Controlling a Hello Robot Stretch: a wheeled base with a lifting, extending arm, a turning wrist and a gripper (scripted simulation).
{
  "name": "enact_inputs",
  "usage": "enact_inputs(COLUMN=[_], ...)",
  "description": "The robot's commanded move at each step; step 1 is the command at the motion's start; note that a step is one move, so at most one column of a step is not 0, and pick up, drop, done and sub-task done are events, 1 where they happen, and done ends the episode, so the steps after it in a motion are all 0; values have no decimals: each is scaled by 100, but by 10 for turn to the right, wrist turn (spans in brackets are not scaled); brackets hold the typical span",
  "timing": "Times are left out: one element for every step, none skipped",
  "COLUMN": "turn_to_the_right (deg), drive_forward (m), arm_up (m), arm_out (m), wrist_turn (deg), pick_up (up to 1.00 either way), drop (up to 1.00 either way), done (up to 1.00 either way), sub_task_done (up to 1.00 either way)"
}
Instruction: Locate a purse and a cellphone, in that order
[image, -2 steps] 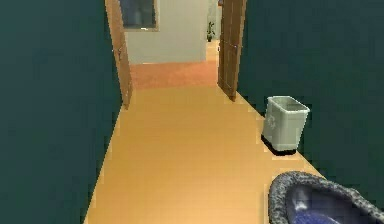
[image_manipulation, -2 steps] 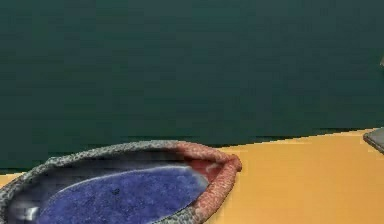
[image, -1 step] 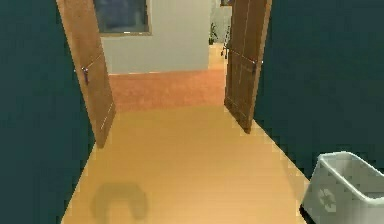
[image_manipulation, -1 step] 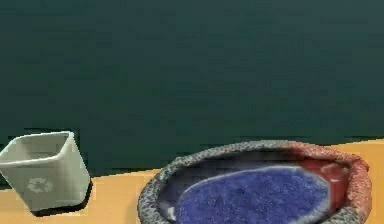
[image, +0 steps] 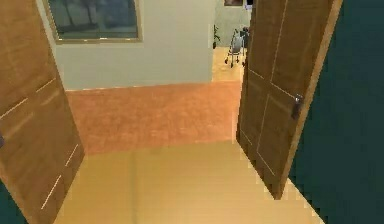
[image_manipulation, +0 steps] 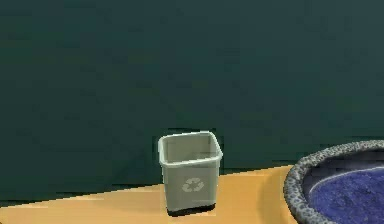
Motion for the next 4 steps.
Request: enact_inputs(turn_to_the_right=[-30,0,0,0], drive_forward=[0,100,100,20], arm_up=[0,0,0,0], arm_out=[0,0,0,0], wrist_turn=[0,0,0,0], pick_up=[0,0,0,0], drop=[0,0,0,0], done=[0,0,0,0], sub_task_done=[0,0,0,0])
